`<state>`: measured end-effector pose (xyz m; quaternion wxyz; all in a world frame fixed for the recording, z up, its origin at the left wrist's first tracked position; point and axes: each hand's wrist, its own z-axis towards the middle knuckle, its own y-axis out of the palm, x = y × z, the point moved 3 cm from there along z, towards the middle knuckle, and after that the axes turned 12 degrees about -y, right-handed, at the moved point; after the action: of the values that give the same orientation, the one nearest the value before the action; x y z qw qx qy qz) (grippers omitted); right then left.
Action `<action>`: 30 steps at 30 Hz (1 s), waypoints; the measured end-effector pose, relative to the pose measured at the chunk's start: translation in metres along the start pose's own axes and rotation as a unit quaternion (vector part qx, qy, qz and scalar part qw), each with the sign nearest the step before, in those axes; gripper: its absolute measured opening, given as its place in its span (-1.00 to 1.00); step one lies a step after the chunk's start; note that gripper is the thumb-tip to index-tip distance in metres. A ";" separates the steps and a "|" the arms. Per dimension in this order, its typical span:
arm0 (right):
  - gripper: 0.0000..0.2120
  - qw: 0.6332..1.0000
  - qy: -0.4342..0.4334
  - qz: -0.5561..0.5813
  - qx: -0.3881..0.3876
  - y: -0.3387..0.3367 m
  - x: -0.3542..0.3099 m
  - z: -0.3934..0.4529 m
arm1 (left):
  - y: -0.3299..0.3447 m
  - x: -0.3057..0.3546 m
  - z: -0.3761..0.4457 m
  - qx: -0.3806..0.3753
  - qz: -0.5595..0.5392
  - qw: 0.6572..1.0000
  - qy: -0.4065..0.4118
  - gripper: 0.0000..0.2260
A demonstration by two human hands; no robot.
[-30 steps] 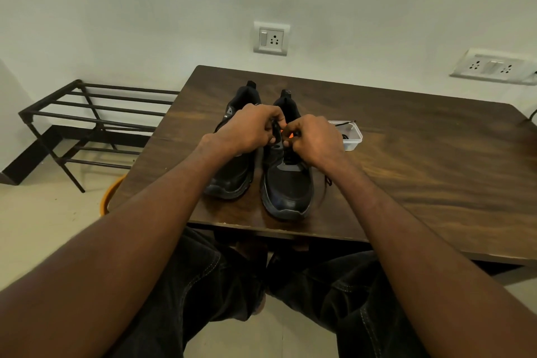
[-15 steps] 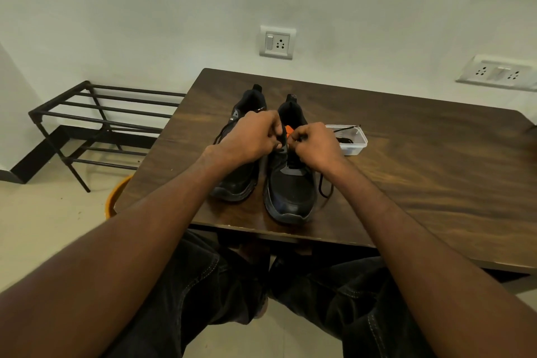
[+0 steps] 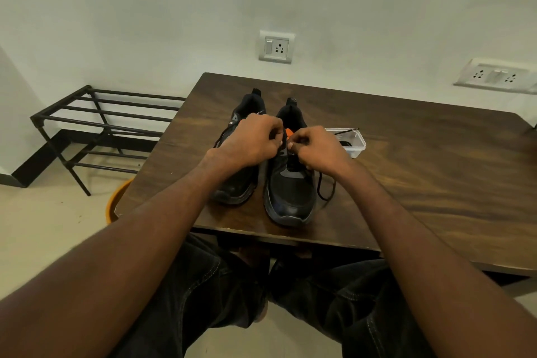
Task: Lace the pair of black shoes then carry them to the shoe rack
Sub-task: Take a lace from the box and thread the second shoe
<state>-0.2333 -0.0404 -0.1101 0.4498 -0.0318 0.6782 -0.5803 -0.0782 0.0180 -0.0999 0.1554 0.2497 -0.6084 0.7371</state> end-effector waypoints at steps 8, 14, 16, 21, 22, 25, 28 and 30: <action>-0.51 0.996 -0.035 -0.054 -0.054 -0.010 0.003 -0.009 | -0.033 0.005 0.006 0.016 -0.403 0.912 -0.073 -0.96; -0.37 0.995 -0.046 -0.077 -0.045 -0.012 0.005 -0.011 | -0.007 -0.003 -0.002 -0.023 0.013 0.996 -0.083 -0.86; -0.36 0.995 -0.041 -0.082 -0.048 -0.011 0.005 -0.010 | 0.002 -0.002 -0.005 -0.024 0.109 0.991 -0.069 -0.95; -0.35 0.996 -0.036 -0.065 -0.049 -0.011 0.004 -0.013 | -0.015 0.009 0.002 0.013 -0.262 0.961 -0.087 -0.89; -0.36 0.996 -0.034 -0.060 -0.051 -0.011 0.004 -0.013 | -0.023 0.012 0.003 0.017 -0.387 0.917 -0.099 -0.89; -0.36 0.996 -0.033 -0.055 -0.060 -0.009 0.005 -0.011 | -0.032 0.011 0.006 0.052 -0.401 0.908 -0.110 -0.93; -0.37 0.996 -0.039 -0.049 -0.055 -0.009 0.004 -0.010 | -0.012 0.005 0.002 0.005 -0.067 0.995 -0.074 -0.92; -0.37 0.996 -0.046 -0.063 -0.049 -0.010 0.005 -0.009 | 0.003 -0.001 -0.001 -0.037 0.016 0.997 -0.063 -0.88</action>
<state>-0.2466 -0.0392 -0.1056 0.4409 -0.1230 0.6811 -0.5715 -0.0792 0.0186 -0.1028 0.1146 0.2798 -0.6479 0.6992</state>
